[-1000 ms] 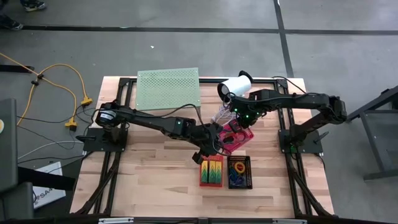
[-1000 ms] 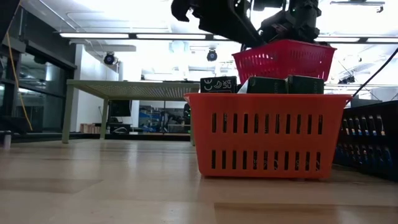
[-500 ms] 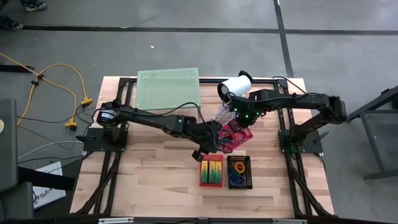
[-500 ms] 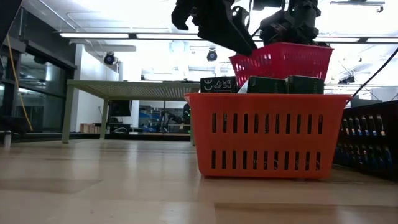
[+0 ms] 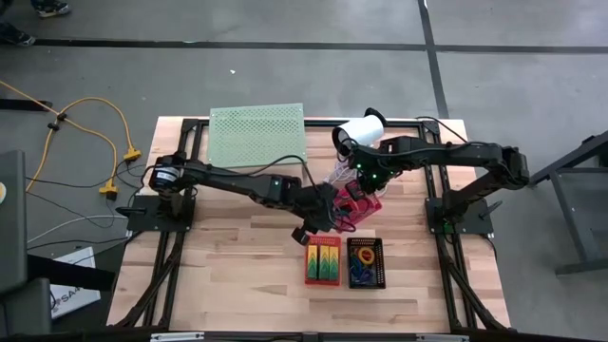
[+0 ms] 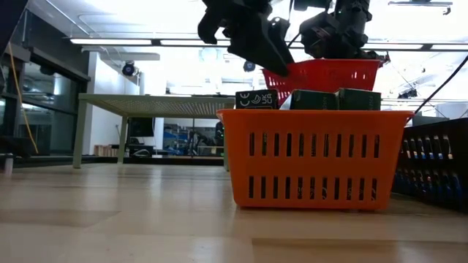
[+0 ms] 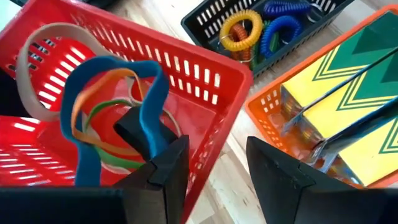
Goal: Pick & Place Office Desk Supplies
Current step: Put the red basket on the shelf
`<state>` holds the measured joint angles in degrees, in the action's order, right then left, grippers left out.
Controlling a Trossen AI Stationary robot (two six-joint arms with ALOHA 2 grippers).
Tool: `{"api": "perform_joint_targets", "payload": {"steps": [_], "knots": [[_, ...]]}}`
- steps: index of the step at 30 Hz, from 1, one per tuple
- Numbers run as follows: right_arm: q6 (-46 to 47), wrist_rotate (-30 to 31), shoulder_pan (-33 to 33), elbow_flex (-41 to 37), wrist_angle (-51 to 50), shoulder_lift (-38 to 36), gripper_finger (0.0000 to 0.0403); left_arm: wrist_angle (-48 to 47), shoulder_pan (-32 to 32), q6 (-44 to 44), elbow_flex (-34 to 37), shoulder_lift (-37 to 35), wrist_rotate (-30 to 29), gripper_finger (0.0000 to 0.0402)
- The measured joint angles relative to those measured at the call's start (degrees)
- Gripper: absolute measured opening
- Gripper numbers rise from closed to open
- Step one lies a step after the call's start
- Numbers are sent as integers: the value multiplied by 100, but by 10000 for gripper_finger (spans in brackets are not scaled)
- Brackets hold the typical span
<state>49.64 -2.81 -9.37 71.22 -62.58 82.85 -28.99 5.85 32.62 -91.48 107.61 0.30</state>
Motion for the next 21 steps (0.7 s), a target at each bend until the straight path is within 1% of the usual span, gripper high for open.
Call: {"api": "perform_joint_targets", "payload": {"steps": [12,16,18,21], "knots": [[25,-24,0,0,152,53,3,-54,-27,-15,0,0,-15,152],[-13,-69,0,2,250,311,3,-518,-29,-138,-178,9,-13,152],[-119,-191,-2,7,242,493,3,-667,-47,-143,-274,7,0,152],[-305,-208,2,8,343,779,3,-1103,-93,-262,-518,11,247,152]]}}
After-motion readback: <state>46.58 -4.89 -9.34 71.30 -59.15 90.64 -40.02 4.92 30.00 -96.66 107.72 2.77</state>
